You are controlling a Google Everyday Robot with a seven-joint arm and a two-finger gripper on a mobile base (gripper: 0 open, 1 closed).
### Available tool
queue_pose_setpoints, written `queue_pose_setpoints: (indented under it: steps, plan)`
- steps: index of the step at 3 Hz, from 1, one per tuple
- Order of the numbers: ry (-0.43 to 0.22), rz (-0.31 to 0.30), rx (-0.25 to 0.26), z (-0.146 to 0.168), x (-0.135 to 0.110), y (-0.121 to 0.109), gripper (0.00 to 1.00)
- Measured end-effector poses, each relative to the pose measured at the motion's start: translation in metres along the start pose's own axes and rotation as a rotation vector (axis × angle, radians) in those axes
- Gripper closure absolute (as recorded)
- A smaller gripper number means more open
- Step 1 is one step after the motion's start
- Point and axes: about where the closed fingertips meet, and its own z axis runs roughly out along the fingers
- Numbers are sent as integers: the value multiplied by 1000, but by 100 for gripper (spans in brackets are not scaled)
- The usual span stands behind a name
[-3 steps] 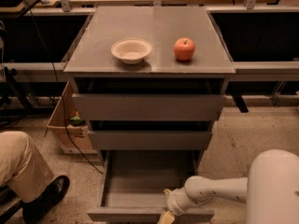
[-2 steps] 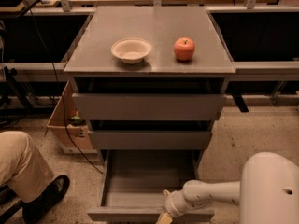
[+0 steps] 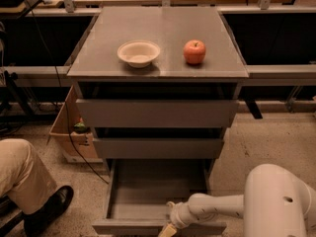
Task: Close bottom drawer
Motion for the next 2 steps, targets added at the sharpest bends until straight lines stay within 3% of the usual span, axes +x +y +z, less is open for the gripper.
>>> queue_pose_setpoints:
  steps: [2]
  plan:
    - [-50,-61,57,11,-33,-30,61]
